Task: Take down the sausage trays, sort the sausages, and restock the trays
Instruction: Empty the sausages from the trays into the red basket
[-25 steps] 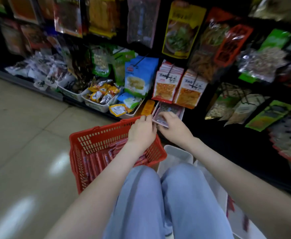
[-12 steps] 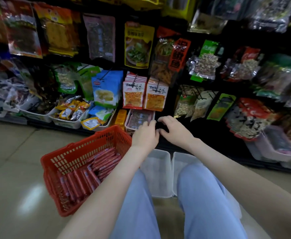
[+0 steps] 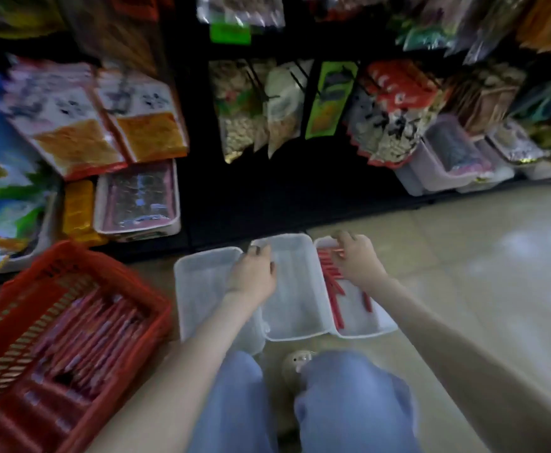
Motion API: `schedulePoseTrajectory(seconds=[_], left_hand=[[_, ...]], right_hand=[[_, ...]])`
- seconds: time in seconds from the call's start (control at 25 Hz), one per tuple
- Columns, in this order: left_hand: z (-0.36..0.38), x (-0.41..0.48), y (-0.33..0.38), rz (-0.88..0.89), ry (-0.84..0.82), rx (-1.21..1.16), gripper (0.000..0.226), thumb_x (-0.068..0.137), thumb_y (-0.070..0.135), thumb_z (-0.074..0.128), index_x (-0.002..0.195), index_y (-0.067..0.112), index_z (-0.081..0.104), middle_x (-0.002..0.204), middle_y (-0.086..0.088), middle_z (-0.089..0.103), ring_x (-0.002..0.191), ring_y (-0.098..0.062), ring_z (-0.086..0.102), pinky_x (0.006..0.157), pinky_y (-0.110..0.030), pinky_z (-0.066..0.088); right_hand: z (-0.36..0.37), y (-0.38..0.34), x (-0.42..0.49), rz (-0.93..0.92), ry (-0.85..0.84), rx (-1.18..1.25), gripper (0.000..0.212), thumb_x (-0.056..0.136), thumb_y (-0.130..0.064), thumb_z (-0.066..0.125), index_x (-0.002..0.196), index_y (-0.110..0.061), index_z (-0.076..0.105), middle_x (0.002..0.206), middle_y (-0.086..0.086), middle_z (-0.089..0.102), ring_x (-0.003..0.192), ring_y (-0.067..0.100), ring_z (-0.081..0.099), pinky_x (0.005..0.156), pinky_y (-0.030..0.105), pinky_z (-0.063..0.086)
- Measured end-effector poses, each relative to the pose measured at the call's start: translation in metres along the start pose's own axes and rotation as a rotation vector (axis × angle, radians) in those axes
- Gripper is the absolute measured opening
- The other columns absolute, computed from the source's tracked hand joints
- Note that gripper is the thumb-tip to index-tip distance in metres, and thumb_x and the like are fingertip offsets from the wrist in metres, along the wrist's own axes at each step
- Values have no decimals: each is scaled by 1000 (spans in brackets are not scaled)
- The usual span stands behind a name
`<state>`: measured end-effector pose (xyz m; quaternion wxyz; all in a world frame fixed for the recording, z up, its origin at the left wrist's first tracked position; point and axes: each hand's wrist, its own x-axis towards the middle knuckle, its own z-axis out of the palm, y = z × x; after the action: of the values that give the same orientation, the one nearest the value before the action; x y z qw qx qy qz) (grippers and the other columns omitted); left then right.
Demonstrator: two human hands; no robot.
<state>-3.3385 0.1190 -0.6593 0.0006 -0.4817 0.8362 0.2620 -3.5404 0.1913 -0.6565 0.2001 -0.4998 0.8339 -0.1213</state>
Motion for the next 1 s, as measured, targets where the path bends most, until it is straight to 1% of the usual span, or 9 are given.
schedulePoseTrajectory(seconds=[0.08,0.28,0.44,0.52,0.6,0.68,0.84,0.92,1.0], left_hand=[[46,39,0,1,-90,10,44,98,24,37,141,14,34,139,-10,40,123,-30,43,93,-38,40],[159,111,-6,105,-216,75,51,100,20,34,149,15,21,152,-9,23,137,-25,26,111,-35,25],[219,130,-23,159,-296,201,58,101,19,35,152,18,7,159,-6,1,146,-25,5,119,-35,7],[233,134,-34,164,-316,254,60,101,16,34,152,16,2,159,-7,-8,146,-26,-3,119,-36,1],[239,138,-41,160,-322,289,62,101,15,34,152,14,0,158,-10,-12,146,-28,-7,118,-37,-3],[240,138,-41,136,-315,287,61,101,17,33,152,14,1,158,-11,-13,146,-28,-7,117,-37,-4],[229,134,-20,124,-307,224,56,102,24,34,152,17,10,158,-9,-9,146,-27,-5,118,-38,4],[218,132,-5,102,-292,90,52,101,26,37,150,19,21,158,-6,1,146,-25,3,117,-37,14],[203,131,12,45,-314,-101,46,100,26,40,145,19,33,154,-5,21,142,-21,21,111,-31,27]], right_hand=[[39,56,16,153,-44,27,40,91,-18,51,128,-5,47,122,17,54,112,35,51,92,44,44],[156,166,40,361,-240,-77,61,92,-22,53,145,-7,27,141,12,42,127,30,41,104,42,38],[231,198,61,341,-351,-128,76,91,-13,46,151,-11,0,151,13,23,137,32,26,109,44,29],[251,203,71,314,-362,-176,77,90,-11,42,151,-10,-6,152,17,16,137,36,21,109,48,26],[261,208,79,300,-297,-199,73,91,-17,42,149,-3,1,142,22,28,127,40,32,103,49,31],[267,213,82,315,-229,-185,64,91,-22,48,143,3,20,130,23,39,115,41,43,95,46,36],[258,216,80,544,-275,97,36,91,-20,54,118,-2,41,114,17,53,95,38,59,68,35,40],[235,212,73,573,-260,218,25,87,-17,56,109,-6,47,100,12,60,83,32,60,63,31,39],[197,199,61,578,-248,434,15,83,-10,57,97,-12,50,78,6,59,65,22,55,55,28,40]])
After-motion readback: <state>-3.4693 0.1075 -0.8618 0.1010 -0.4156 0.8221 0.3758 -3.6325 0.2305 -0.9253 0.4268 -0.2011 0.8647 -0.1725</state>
